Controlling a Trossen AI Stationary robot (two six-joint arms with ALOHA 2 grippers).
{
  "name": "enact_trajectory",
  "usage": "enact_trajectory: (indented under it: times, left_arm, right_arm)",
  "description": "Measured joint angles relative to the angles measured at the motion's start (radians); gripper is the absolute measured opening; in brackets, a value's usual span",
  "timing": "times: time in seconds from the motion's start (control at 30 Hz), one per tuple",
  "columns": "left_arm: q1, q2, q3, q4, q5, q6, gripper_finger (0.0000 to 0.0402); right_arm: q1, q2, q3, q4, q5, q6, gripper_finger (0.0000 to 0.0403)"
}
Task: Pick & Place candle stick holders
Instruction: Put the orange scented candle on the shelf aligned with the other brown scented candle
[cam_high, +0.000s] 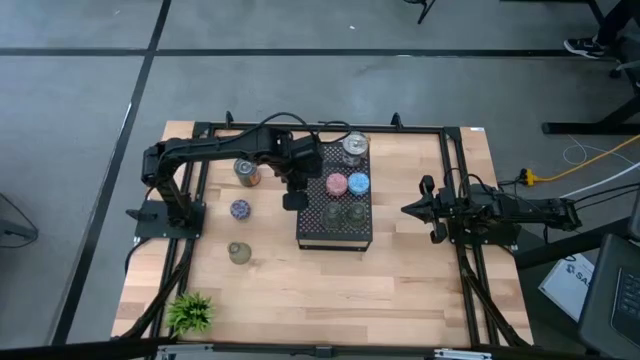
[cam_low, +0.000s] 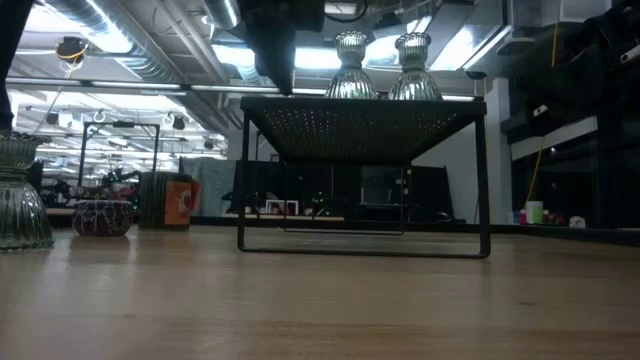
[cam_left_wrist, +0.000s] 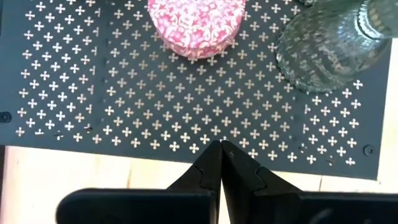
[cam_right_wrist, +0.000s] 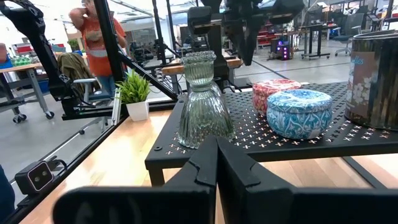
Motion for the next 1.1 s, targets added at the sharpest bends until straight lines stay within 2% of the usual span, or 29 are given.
enact_trajectory:
  times: [0.13, 0.4, 0.63, 0.87, 1.1]
  left_arm:
    - [0.008, -0.022, -0.021, -0.007, 0.0, -0.007, 0.0002]
    - [0.052, -0.165, -0.255, 0.089, -0.007, -0.104, 0.0002]
    - [0.119, -0.288, -0.384, 0.101, -0.038, -0.201, 0.0016]
    - [0.19, -0.371, -0.443, 0.084, -0.182, -0.318, 0.0038]
    - [0.286, -0.388, -0.446, 0.078, -0.2, -0.392, 0.0079]
  right_arm:
    - [0.0, 0.0, 0.0, 0.0, 0.0, 0.0, 0.0005]
    - [0.0, 0.0, 0.0, 0.0, 0.0, 0.0, 0.0005]
    - [0.0, 0.0, 0.0, 0.0, 0.0, 0.0, 0.0005]
    - [0.0, 0.0, 0.0, 0.0, 0.0, 0.0, 0.0005]
    - [0.0, 0.0, 0.0, 0.0, 0.0, 0.0, 0.0005]
